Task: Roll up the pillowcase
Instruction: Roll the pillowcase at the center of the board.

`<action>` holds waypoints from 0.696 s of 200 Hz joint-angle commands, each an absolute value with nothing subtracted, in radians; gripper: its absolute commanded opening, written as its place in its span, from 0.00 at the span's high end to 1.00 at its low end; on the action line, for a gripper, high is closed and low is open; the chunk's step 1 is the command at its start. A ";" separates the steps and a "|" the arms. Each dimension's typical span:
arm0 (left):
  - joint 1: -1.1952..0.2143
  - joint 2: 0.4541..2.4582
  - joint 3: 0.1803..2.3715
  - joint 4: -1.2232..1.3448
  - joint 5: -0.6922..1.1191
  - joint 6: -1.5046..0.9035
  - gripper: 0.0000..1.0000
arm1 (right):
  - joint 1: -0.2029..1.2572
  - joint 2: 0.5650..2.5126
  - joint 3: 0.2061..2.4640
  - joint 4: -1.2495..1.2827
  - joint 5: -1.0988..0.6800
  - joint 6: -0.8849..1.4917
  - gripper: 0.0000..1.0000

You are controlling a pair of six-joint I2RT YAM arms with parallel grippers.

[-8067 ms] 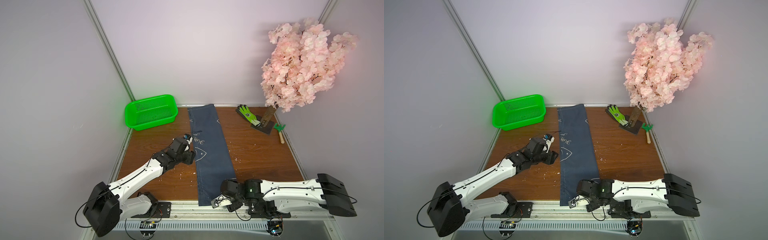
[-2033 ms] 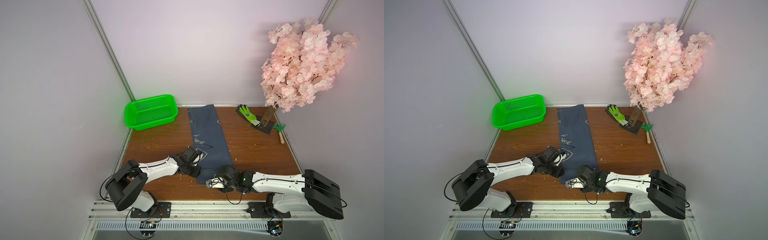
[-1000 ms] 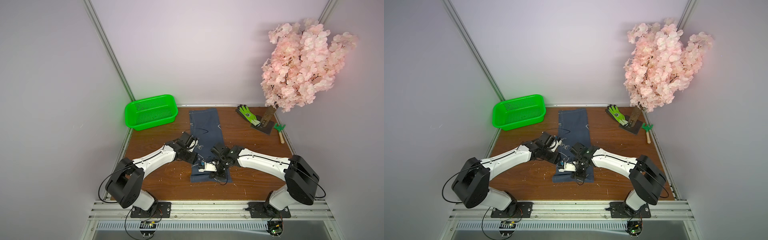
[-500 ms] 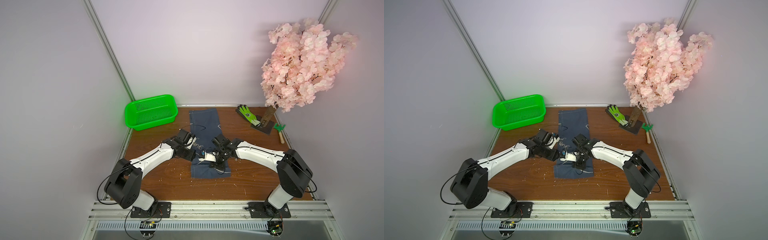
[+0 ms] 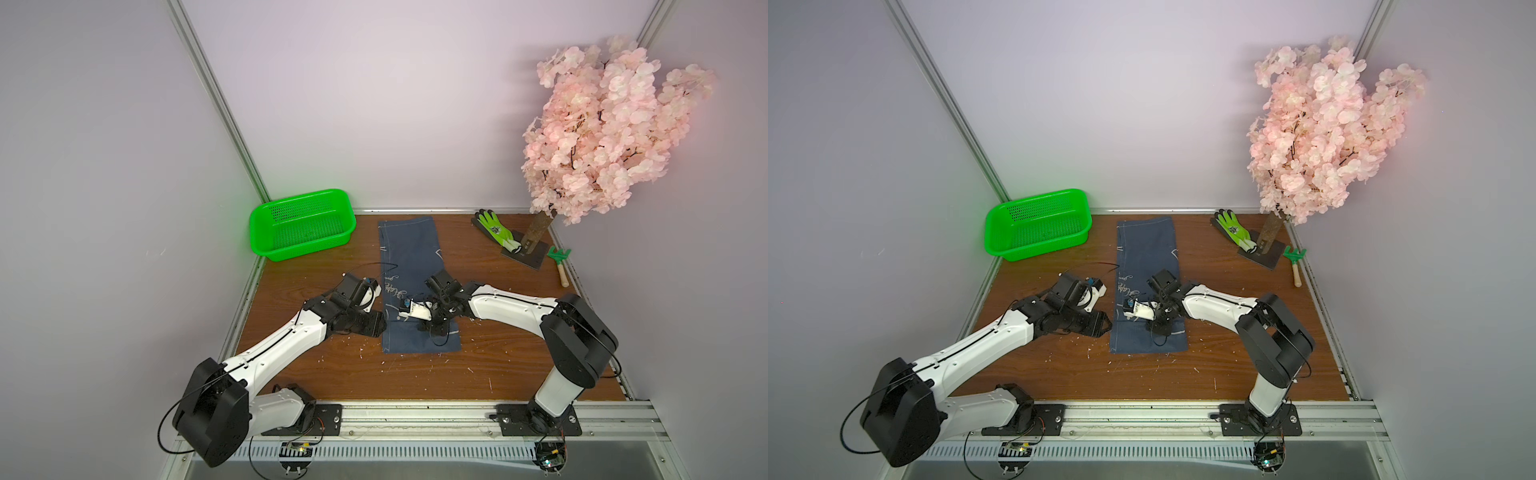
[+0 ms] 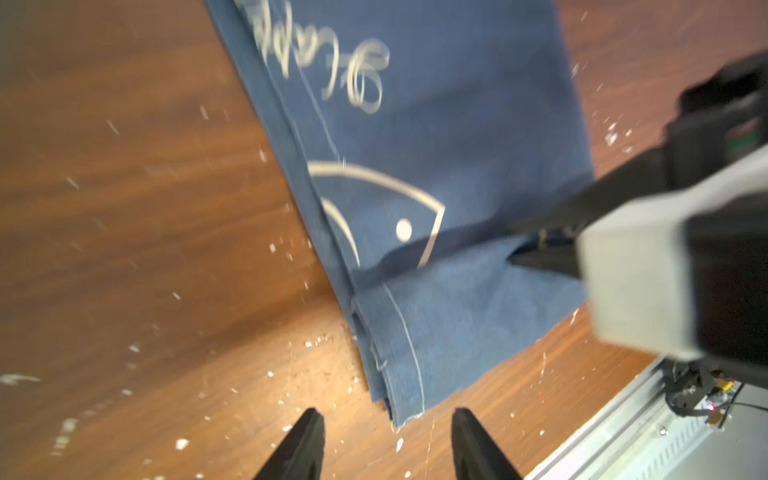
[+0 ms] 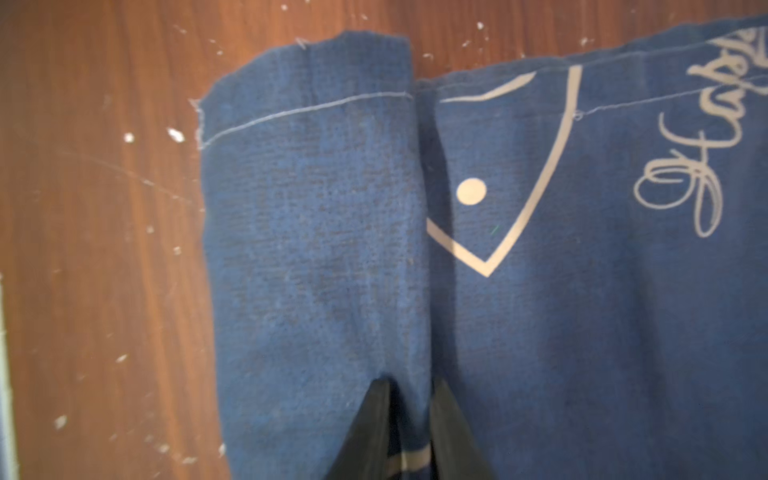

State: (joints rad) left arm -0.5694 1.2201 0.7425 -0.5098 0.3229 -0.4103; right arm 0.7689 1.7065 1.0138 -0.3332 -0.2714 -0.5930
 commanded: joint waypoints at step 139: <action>-0.589 1.483 0.705 -0.303 0.343 -0.397 0.58 | 0.736 1.259 0.716 -0.323 -0.039 -0.527 0.63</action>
